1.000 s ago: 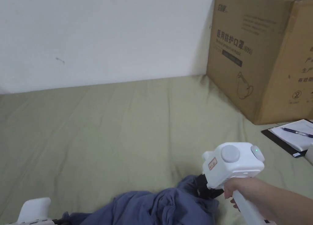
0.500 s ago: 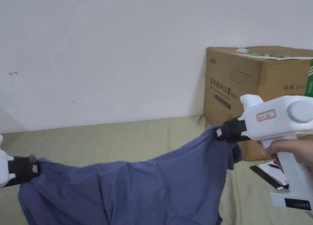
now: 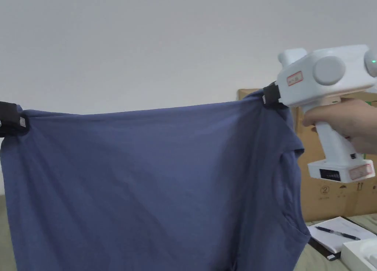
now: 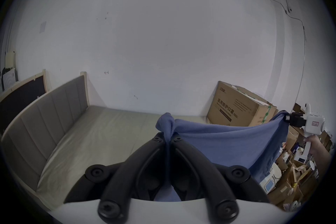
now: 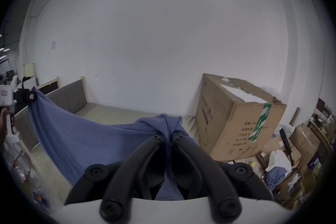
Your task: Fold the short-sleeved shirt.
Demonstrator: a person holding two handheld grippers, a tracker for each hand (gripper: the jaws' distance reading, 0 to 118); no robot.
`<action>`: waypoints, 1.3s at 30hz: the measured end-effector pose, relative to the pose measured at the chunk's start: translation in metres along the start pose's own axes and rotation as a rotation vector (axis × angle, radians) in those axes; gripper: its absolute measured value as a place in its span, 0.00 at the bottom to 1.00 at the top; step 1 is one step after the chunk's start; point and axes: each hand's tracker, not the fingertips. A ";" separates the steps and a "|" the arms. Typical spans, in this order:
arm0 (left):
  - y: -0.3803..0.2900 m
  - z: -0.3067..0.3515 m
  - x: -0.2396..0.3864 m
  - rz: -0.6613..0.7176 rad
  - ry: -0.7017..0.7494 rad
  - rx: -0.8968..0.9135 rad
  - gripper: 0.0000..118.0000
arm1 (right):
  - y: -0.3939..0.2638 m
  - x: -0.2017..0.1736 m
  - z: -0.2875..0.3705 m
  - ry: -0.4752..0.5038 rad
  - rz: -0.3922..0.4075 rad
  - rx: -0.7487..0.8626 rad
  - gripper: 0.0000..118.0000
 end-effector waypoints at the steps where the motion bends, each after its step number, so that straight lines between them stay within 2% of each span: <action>1: 0.005 -0.006 0.000 0.003 0.010 0.011 0.02 | 0.008 -0.002 -0.006 -0.012 0.002 0.002 0.06; 6: 0.030 -0.044 0.003 0.032 0.037 0.043 0.02 | 0.045 -0.011 -0.037 -0.102 0.084 0.056 0.06; 13: 0.055 -0.084 0.011 -0.030 0.090 0.207 0.02 | 0.080 -0.019 -0.073 -0.197 0.098 0.244 0.06; 17: 0.041 -0.102 0.010 -0.083 0.107 0.267 0.02 | 0.066 -0.017 -0.090 -0.196 0.084 0.295 0.06; 19: 0.017 -0.114 0.006 -0.117 0.111 0.250 0.02 | 0.039 -0.017 -0.100 -0.181 0.084 0.285 0.06; 22: -0.039 -0.128 -0.006 -0.115 0.053 0.136 0.02 | -0.027 -0.019 -0.116 -0.177 0.111 0.163 0.06; 26: -0.145 -0.120 -0.015 -0.084 -0.066 -0.037 0.02 | -0.148 -0.021 -0.104 0.000 0.032 0.000 0.06; 28: -0.207 -0.105 -0.018 -0.081 -0.129 -0.125 0.02 | -0.210 -0.027 -0.091 0.006 0.077 -0.117 0.06; 30: -0.264 -0.083 -0.019 -0.087 -0.145 -0.215 0.02 | -0.268 -0.034 -0.067 0.030 0.133 -0.166 0.06; 32: -0.307 -0.061 -0.023 -0.072 -0.154 -0.323 0.02 | -0.313 -0.038 -0.036 0.085 0.071 -0.218 0.06; 33: -0.328 -0.047 -0.023 -0.058 -0.150 -0.330 0.02 | -0.331 -0.036 -0.019 0.123 0.015 -0.268 0.06; 35: -0.356 -0.016 -0.030 -0.010 -0.184 -0.365 0.02 | -0.361 -0.035 0.016 0.120 -0.063 -0.297 0.06; 38: -0.377 0.030 -0.035 0.023 -0.172 -0.361 0.02 | -0.384 -0.032 0.071 0.152 -0.097 -0.319 0.06; 39: -0.380 0.046 -0.036 0.027 -0.159 -0.357 0.02 | -0.389 -0.031 0.088 0.182 -0.139 -0.332 0.06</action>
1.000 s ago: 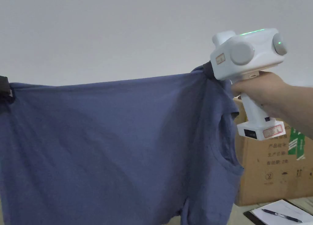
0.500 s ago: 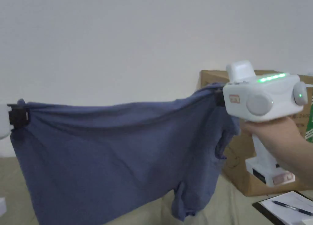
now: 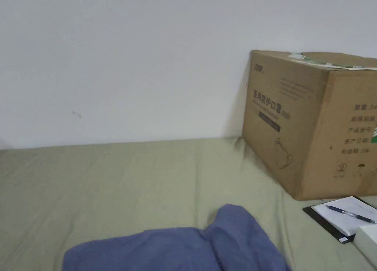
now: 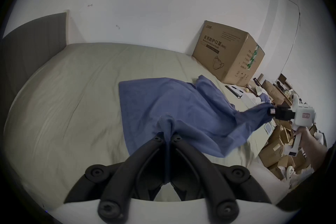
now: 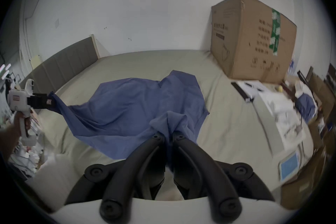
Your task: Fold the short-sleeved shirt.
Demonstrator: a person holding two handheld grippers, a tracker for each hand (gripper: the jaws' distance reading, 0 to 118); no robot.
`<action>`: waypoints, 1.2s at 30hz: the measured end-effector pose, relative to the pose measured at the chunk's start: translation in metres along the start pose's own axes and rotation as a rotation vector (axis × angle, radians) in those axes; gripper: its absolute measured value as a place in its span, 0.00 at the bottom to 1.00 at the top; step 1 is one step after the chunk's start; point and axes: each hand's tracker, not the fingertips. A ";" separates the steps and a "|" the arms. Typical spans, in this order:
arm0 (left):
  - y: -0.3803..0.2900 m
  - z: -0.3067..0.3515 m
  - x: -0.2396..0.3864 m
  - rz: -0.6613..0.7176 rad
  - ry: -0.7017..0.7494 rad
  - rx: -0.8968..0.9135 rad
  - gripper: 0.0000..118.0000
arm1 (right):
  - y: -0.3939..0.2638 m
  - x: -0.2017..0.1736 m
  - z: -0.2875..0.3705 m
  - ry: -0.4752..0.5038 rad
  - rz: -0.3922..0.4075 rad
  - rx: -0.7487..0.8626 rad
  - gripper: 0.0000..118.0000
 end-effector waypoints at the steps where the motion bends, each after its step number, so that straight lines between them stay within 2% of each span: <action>1: -0.007 0.013 0.001 0.008 0.018 0.013 0.02 | -0.006 -0.002 0.014 0.031 -0.026 -0.003 0.06; 4: -0.013 0.030 -0.004 0.093 0.010 0.003 0.02 | -0.016 -0.003 0.030 0.034 -0.032 -0.008 0.06; 8: -0.016 -0.002 -0.018 0.103 0.115 -0.154 0.02 | -0.016 0.008 -0.007 -0.050 -0.052 -0.158 0.06; 12: -0.028 -0.048 -0.040 0.160 0.193 -0.243 0.03 | -0.021 0.022 -0.065 -0.135 -0.169 -0.255 0.06; 13: -0.029 -0.054 -0.039 0.179 0.199 -0.245 0.07 | -0.024 0.026 -0.078 -0.136 -0.209 -0.270 0.11; 14: -0.030 -0.056 -0.039 0.206 0.199 -0.236 0.30 | -0.024 0.028 -0.085 -0.142 -0.226 -0.288 0.31; 15: -0.030 -0.058 -0.039 0.215 0.202 -0.231 0.60 | -0.024 0.029 -0.089 -0.140 -0.252 -0.290 0.56; 16: -0.032 -0.058 -0.039 0.231 0.205 -0.224 0.88 | -0.025 0.030 -0.090 -0.108 -0.282 -0.280 0.88; 17: -0.032 -0.056 -0.038 0.242 0.207 -0.214 0.98 | -0.026 0.029 -0.088 -0.093 -0.312 -0.266 0.98; 18: -0.031 -0.044 -0.036 0.271 0.215 -0.137 0.97 | -0.025 0.027 -0.083 -0.061 -0.326 -0.198 0.93; 19: -0.025 -0.042 -0.033 0.256 0.218 -0.128 0.97 | -0.019 0.024 -0.082 -0.058 -0.309 -0.176 0.92; 21: -0.013 -0.030 -0.027 0.250 0.239 -0.105 0.97 | -0.011 0.015 -0.059 -0.084 -0.248 -0.157 0.95; 25: 0.013 0.011 0.006 0.201 0.215 0.081 0.97 | 0.015 -0.012 -0.019 -0.085 -0.161 -0.006 0.96; 28: 0.028 0.041 0.039 0.148 0.135 0.246 0.97 | 0.019 -0.039 0.017 -0.079 -0.121 0.241 0.96; 30: 0.026 0.056 0.063 0.093 0.151 0.389 0.95 | 0.015 -0.058 0.035 -0.076 -0.093 0.412 0.92; 31: 0.023 0.063 0.075 0.060 0.159 0.457 0.89 | 0.011 -0.066 0.042 -0.078 -0.074 0.493 0.86; 32: 0.018 0.067 0.084 0.035 0.156 0.506 0.62 | 0.007 -0.072 0.044 -0.079 -0.058 0.530 0.65; 35: 0.001 0.061 0.073 -0.036 0.159 0.522 0.25 | 0.004 -0.085 0.044 -0.116 -0.052 0.560 0.36; 36: 0.000 0.059 0.074 -0.049 0.201 0.500 0.00 | 0.005 -0.086 0.043 -0.138 -0.061 0.551 0.04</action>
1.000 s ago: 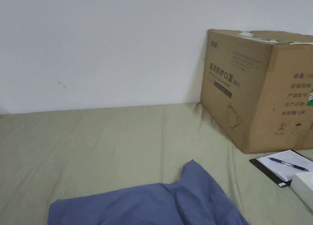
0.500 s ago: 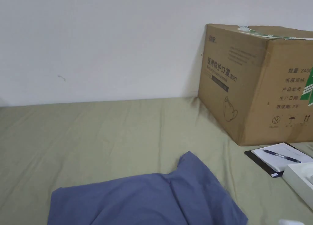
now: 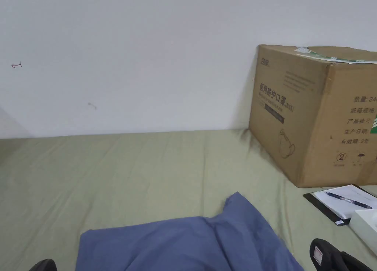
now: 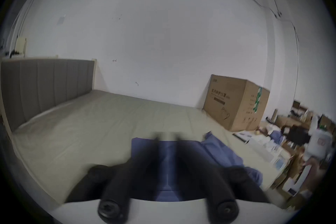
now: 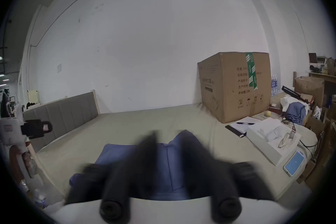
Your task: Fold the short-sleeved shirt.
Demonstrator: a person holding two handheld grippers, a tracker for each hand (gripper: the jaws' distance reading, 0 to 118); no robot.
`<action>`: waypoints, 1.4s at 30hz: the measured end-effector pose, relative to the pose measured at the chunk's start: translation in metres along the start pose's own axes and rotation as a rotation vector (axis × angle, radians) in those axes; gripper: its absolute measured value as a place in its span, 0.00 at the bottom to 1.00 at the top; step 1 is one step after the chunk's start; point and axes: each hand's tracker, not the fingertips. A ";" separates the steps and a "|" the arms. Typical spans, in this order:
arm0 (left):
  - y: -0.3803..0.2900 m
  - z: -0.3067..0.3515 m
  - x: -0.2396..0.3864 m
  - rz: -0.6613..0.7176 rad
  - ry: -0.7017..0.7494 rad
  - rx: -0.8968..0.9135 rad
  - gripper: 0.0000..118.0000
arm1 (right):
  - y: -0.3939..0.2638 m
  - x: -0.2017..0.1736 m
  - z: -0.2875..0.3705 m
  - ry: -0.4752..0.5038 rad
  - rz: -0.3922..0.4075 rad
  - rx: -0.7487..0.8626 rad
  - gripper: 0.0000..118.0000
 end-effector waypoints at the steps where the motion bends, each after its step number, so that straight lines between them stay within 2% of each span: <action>1: -0.005 0.001 -0.002 -0.017 0.008 -0.006 0.00 | -0.003 0.002 -0.002 -0.019 -0.018 -0.005 0.00; 3: -0.010 -0.001 0.003 0.024 -0.079 -0.042 0.00 | -0.002 0.013 -0.010 0.048 -0.090 -0.025 0.00; 6: -0.013 -0.008 -0.001 0.025 -0.050 -0.070 0.00 | 0.019 0.032 -0.044 0.002 -0.077 -0.099 0.00; 8: -0.018 -0.016 -0.009 0.036 -0.050 -0.085 0.00 | 0.036 0.049 -0.090 0.018 -0.061 -0.225 0.00; 10: -0.019 -0.028 -0.011 0.075 -0.034 -0.138 0.00 | 0.049 0.068 -0.155 0.091 -0.060 -0.418 0.00; 13: -0.028 -0.042 -0.021 0.105 -0.001 -0.134 0.00 | 0.047 0.081 -0.246 0.070 0.018 -0.663 0.00; 14: -0.030 -0.046 -0.022 0.108 -0.002 -0.134 0.00 | 0.042 0.085 -0.270 0.072 0.011 -0.706 0.00; 15: -0.033 -0.054 -0.025 0.107 0.000 -0.139 0.00 | 0.034 0.092 -0.302 0.108 -0.042 -0.800 0.00; 16: -0.037 -0.062 -0.027 0.101 0.001 -0.146 0.00 | 0.025 0.099 -0.328 0.127 -0.129 -0.888 0.03; 17: -0.041 -0.070 -0.029 0.091 0.005 -0.154 0.00 | 0.015 0.105 -0.348 0.107 -0.194 -0.938 0.31; 18: -0.045 -0.076 -0.031 0.076 0.014 -0.169 0.00 | 0.004 0.110 -0.370 0.076 -0.233 -0.990 0.66; 19: -0.048 -0.085 -0.033 0.063 0.029 -0.181 0.00 | -0.008 0.112 -0.387 0.017 -0.231 -1.003 0.95; 20: -0.051 -0.091 -0.034 0.062 0.034 -0.183 0.00 | -0.018 0.113 -0.402 -0.029 -0.193 -1.007 0.96; 21: -0.055 -0.096 -0.037 0.065 0.040 -0.182 0.00 | -0.027 0.115 -0.407 -0.052 -0.141 -0.998 0.92; 24: -0.065 -0.111 -0.044 0.097 0.048 -0.189 0.00 | -0.051 0.123 -0.449 -0.107 -0.019 -1.031 0.93; 27: -0.076 -0.123 -0.051 0.110 0.061 -0.232 0.00 | -0.072 0.129 -0.469 -0.140 -0.003 -1.099 0.92; 30: -0.087 -0.128 -0.055 0.094 0.086 -0.267 0.00 | -0.085 0.133 -0.479 -0.112 -0.010 -1.142 0.89; 31: -0.090 -0.130 -0.057 0.093 0.088 -0.279 0.00 | -0.088 0.132 -0.481 -0.082 -0.001 -1.172 0.84; 33: -0.096 -0.133 -0.060 0.093 0.094 -0.306 0.00 | -0.092 0.127 -0.483 -0.036 0.048 -1.207 0.62; 34: -0.098 -0.133 -0.060 0.093 0.097 -0.313 0.00 | -0.092 0.124 -0.483 -0.041 0.099 -1.200 0.60; 35: -0.100 -0.134 -0.060 0.093 0.098 -0.318 0.00 | -0.092 0.123 -0.482 -0.039 0.106 -1.186 0.56; 36: -0.101 -0.134 -0.061 0.096 0.098 -0.322 0.00 | -0.090 0.124 -0.481 -0.040 0.089 -1.179 0.47; 37: -0.100 -0.136 -0.061 0.101 0.098 -0.327 0.00 | -0.087 0.122 -0.479 -0.048 0.076 -1.161 0.30; 38: -0.098 -0.136 -0.062 0.106 0.094 -0.329 0.00 | -0.084 0.125 -0.477 -0.087 0.069 -1.135 0.00; 40: -0.088 -0.146 -0.070 0.136 0.072 -0.334 0.00 | -0.075 0.135 -0.470 -0.057 -0.042 -1.113 0.00; 42: -0.069 -0.169 -0.082 0.193 0.039 -0.378 0.00 | -0.064 0.143 -0.462 -0.040 -0.065 -1.084 0.00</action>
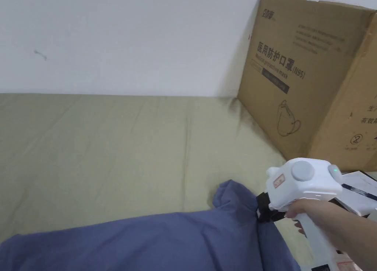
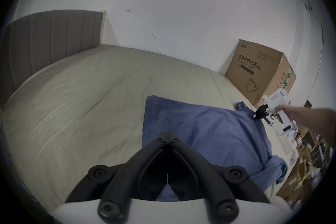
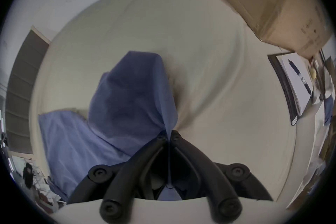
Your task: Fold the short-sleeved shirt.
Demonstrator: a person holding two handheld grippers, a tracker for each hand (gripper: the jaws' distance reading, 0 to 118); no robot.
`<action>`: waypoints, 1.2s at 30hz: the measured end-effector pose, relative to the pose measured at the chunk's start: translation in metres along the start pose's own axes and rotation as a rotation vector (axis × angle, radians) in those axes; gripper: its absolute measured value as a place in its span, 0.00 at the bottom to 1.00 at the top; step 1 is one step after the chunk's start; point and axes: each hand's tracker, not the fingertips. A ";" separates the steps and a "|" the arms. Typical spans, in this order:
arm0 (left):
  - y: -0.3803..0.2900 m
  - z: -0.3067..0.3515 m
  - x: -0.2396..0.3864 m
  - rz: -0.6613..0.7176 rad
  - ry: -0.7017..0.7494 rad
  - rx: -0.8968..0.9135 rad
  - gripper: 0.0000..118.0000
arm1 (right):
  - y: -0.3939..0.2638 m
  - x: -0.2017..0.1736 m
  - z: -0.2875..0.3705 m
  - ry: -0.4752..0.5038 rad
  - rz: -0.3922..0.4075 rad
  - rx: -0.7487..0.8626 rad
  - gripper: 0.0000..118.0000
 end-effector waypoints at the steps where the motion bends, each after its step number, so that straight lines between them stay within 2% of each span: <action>1: 0.019 -0.015 -0.008 0.031 -0.012 -0.047 0.00 | -0.003 0.003 0.009 0.014 -0.005 0.021 0.00; 6: 0.085 -0.103 -0.033 0.055 0.001 -0.356 0.00 | -0.015 0.006 0.032 0.090 -0.021 0.055 0.00; 7: 0.095 -0.121 -0.032 0.026 0.020 -0.410 0.00 | -0.019 0.003 0.034 0.094 -0.017 0.052 0.00; 8: 0.103 -0.136 -0.029 -0.005 0.043 -0.443 0.10 | -0.021 0.002 0.036 0.096 -0.012 0.050 0.00; 9: 0.109 -0.153 -0.026 -0.043 0.072 -0.464 0.31 | -0.023 0.000 0.036 0.095 -0.007 0.050 0.00; 11: 0.118 -0.179 -0.024 -0.055 0.093 -0.453 0.98 | -0.025 -0.003 0.032 0.094 0.000 0.041 0.00; 13: 0.120 -0.209 -0.029 -0.030 0.131 -0.496 0.97 | -0.027 -0.005 0.028 0.100 0.003 0.029 0.00; 14: 0.122 -0.217 -0.029 -0.015 0.105 -0.460 0.97 | -0.028 -0.006 0.026 0.100 0.004 0.025 0.00; 19: 0.104 -0.271 -0.025 -0.138 0.183 -0.595 0.96 | -0.031 -0.006 0.004 0.110 0.002 0.005 0.00; 20: 0.098 -0.273 -0.025 -0.163 0.200 -0.612 0.91 | -0.032 -0.006 0.001 0.105 0.000 -0.004 0.00; 23: 0.090 -0.270 -0.016 -0.200 0.234 -0.561 0.88 | -0.034 -0.006 -0.008 0.099 0.001 -0.021 0.00; 25: 0.088 -0.255 -0.008 -0.205 0.237 -0.539 0.78 | -0.036 -0.009 -0.006 0.097 0.005 -0.018 0.00; 26: 0.088 -0.251 -0.005 -0.231 0.236 -0.532 0.64 | -0.036 -0.009 -0.005 0.095 0.007 -0.014 0.00; 27: 0.088 -0.248 -0.002 -0.246 0.231 -0.518 0.49 | -0.035 -0.009 -0.003 0.093 0.006 -0.008 0.00; 28: 0.089 -0.239 0.003 -0.254 0.206 -0.500 0.28 | -0.037 -0.010 0.002 0.095 -0.001 0.003 0.00; 29: 0.089 -0.235 0.007 -0.261 0.182 -0.495 0.00 | -0.038 -0.012 0.006 0.101 -0.010 0.012 0.00; 33: 0.097 -0.213 0.012 -0.227 0.131 -0.532 0.00 | -0.045 -0.018 0.041 0.127 -0.011 0.055 0.00; 34: 0.104 -0.202 0.012 -0.183 0.095 -0.522 0.00 | -0.047 -0.019 0.055 0.132 0.001 0.071 0.00; 36: 0.123 -0.173 0.016 -0.180 0.108 -0.440 0.00 | -0.052 -0.017 0.085 0.168 0.037 0.128 0.00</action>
